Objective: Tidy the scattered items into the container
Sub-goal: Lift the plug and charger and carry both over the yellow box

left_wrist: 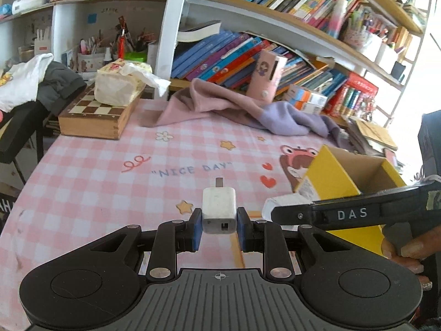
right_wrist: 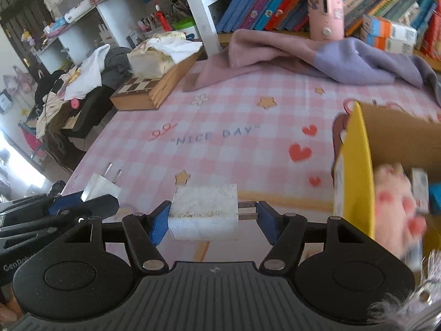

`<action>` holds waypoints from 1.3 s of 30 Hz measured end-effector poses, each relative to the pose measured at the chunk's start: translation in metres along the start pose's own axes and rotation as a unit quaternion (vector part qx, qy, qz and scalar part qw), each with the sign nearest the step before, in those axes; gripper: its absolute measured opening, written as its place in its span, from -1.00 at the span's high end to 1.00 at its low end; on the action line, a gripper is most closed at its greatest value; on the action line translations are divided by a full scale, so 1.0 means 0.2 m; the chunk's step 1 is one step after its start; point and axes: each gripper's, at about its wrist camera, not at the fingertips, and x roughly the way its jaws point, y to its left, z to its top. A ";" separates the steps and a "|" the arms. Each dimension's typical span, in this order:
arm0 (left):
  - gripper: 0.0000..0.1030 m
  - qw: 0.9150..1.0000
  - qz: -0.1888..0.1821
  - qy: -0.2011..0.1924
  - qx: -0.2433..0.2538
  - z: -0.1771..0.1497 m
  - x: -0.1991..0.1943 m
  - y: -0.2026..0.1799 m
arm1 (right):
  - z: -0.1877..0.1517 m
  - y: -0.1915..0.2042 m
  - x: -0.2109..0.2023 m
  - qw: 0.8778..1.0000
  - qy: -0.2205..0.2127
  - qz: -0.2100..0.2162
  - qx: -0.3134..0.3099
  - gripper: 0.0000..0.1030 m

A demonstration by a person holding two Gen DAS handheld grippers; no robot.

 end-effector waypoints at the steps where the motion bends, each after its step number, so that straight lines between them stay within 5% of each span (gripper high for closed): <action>1: 0.54 1.000 -0.004 -0.001 -0.001 -0.01 -0.02 -0.01 | -0.03 0.00 -0.03 1.000 -0.001 0.000 0.005 -0.24; 29: 0.54 0.997 -0.073 -0.002 0.013 -0.53 -0.65 -0.17 | -0.83 0.24 -0.65 0.996 -0.049 -0.036 0.071 -0.24; 39: 0.54 0.992 -0.125 0.012 0.032 -0.60 -0.66 -0.30 | -1.02 0.21 -0.84 0.991 -0.060 -0.077 0.097 -0.24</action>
